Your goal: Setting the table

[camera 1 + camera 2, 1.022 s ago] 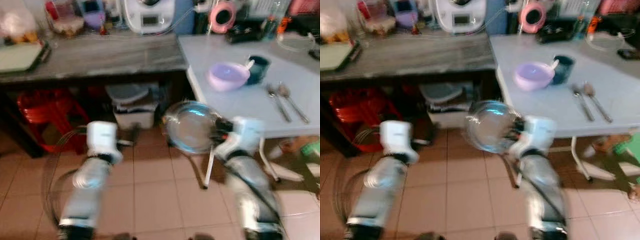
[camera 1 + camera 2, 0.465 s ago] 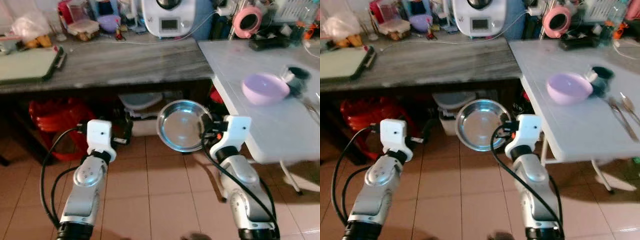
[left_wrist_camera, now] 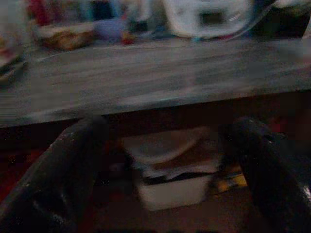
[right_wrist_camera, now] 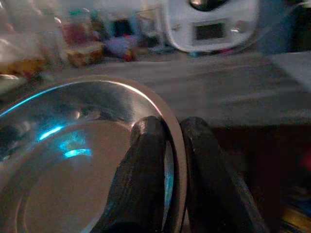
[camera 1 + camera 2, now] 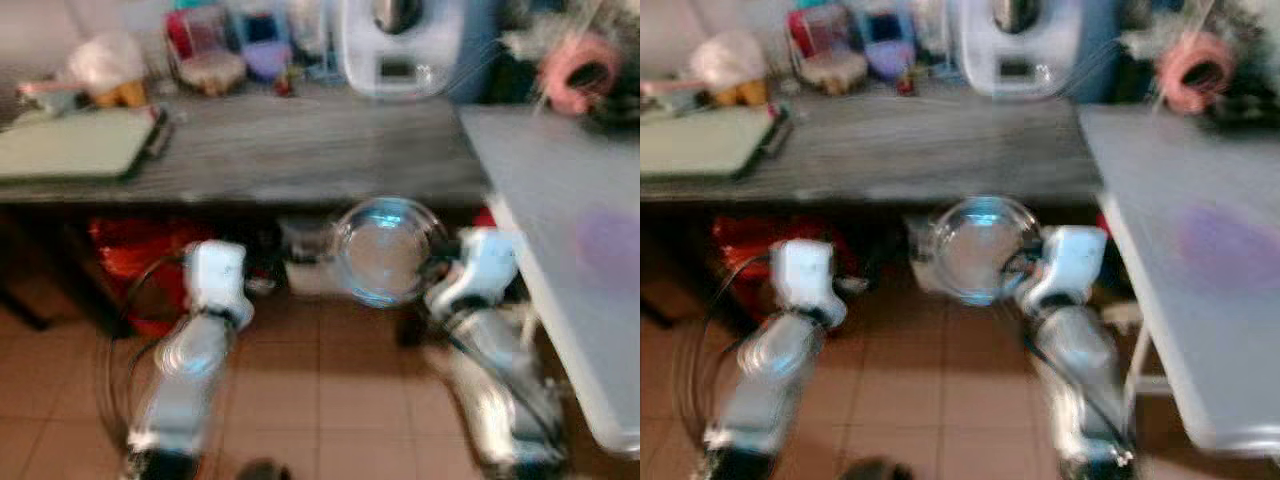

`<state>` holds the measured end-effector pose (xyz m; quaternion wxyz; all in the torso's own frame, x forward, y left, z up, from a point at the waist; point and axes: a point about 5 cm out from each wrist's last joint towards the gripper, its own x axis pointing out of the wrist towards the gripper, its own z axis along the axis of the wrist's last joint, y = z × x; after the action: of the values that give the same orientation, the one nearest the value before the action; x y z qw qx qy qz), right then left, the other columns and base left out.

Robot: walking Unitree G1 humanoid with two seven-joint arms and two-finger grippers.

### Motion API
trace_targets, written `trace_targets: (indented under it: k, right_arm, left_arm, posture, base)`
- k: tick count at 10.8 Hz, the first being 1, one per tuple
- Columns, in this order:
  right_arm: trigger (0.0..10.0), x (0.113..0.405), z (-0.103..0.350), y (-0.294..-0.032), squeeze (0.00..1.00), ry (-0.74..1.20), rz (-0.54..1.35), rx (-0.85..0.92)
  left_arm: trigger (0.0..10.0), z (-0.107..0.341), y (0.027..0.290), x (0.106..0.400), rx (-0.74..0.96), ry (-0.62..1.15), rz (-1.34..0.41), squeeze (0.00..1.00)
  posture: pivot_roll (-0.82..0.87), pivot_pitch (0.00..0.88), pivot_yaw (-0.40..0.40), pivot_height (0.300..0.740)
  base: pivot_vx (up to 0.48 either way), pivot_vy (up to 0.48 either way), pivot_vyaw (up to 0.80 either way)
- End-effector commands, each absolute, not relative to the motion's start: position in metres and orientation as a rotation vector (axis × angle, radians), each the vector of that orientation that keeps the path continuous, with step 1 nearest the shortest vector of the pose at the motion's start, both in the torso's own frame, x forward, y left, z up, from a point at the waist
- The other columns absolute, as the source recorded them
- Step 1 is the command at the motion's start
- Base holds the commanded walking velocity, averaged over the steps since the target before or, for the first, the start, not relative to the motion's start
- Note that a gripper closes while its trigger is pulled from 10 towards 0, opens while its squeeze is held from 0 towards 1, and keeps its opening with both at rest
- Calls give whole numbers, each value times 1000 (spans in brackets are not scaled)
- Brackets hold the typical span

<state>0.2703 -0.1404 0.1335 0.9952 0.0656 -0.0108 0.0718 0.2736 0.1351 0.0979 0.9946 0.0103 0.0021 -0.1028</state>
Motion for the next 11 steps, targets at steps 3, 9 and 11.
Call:
trace_targets:
  k: [3, 9, 11]
  right_arm:
    - [10000, 270, 132, -150, 0, -18, 103, 127]
    - [10000, 273, 131, -153, 0, -9, 71, 140]
    - [10000, 275, 124, -163, 0, 31, -24, 121]
  left_arm:
    - [10000, 102, 127, 274, 24, -11, -227, 0]
    - [10000, 103, 129, 276, 10, -11, -203, 0]
    - [10000, 105, 128, 274, -4, -30, -202, 0]
  posture:
    - [-44, 0, 53, 740]
    - [-42, 0, 57, 740]
    - [-39, 0, 54, 740]
  base:
    - [480, 0, 0]
    - [466, 0, 368]
    - [0, 0, 0]
